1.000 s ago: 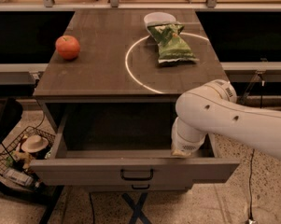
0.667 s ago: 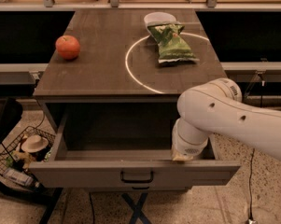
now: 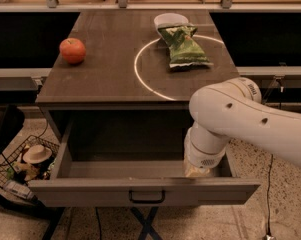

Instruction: Open top drawer

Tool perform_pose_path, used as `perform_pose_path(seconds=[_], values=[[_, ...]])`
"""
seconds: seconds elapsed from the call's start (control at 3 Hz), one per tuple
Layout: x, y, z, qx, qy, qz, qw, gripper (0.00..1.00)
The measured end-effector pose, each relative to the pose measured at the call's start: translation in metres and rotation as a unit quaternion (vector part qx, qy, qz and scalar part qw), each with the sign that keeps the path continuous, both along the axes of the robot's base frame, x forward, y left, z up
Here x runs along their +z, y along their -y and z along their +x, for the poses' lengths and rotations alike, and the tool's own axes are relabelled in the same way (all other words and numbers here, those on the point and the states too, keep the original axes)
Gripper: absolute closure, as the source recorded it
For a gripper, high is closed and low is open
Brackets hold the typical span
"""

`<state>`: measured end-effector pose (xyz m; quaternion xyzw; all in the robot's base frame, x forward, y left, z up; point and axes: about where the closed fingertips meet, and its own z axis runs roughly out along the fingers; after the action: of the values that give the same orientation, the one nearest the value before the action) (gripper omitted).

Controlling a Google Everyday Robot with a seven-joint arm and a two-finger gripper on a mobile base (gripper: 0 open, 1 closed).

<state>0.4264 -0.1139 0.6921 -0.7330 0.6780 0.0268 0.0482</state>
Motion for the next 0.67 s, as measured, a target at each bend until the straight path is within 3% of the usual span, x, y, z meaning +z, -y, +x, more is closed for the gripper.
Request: perform_pose_path(seconds=[0.67], values=[[-0.01,0.0,0.03,-0.013,0.019,0.024,0.9995,1.0]])
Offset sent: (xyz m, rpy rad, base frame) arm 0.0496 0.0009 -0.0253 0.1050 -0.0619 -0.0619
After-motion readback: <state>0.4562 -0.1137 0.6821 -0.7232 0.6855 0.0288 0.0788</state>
